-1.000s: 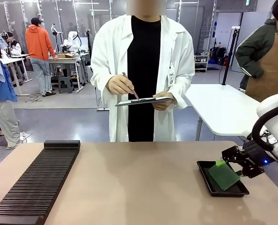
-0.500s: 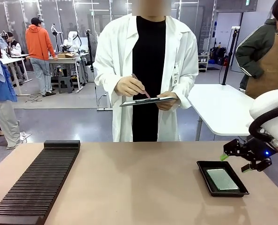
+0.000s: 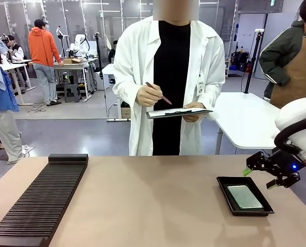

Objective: Inspect the PCB.
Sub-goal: Place the Blank PCB in the ESD tray.

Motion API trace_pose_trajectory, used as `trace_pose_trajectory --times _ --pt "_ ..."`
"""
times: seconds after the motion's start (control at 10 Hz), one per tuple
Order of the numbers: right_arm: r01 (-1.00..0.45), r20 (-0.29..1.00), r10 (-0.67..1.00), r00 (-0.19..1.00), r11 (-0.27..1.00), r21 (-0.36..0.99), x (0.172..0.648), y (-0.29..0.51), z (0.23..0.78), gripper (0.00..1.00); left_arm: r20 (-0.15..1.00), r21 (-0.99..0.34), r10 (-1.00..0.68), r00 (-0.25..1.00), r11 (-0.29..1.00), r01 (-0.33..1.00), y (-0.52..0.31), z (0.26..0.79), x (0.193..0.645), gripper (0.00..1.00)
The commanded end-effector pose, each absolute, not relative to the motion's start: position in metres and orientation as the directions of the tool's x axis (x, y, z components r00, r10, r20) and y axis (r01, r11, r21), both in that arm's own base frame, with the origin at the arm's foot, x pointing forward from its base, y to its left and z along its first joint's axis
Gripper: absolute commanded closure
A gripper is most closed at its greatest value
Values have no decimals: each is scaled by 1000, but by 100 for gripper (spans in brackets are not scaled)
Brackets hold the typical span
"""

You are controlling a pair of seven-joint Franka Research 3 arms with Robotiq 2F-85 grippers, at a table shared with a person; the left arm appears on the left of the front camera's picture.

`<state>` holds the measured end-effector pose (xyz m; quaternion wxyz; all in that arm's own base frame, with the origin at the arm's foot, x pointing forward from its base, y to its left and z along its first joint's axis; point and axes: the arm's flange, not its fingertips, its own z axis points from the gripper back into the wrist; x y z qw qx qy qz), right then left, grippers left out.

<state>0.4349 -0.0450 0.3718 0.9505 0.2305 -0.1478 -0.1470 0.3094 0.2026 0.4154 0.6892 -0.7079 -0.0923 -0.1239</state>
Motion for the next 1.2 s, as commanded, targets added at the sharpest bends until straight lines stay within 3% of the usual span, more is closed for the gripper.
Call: trace_pose_trajectory --times 0.0,1.1 --pt "197 225 -339 913 853 482 435 -44 370 0 298 -955 -51 953 -19 297 207 416 313 0" --pt "211 212 -348 913 849 485 435 -45 372 0 298 -955 -51 953 -19 297 207 416 313 0"
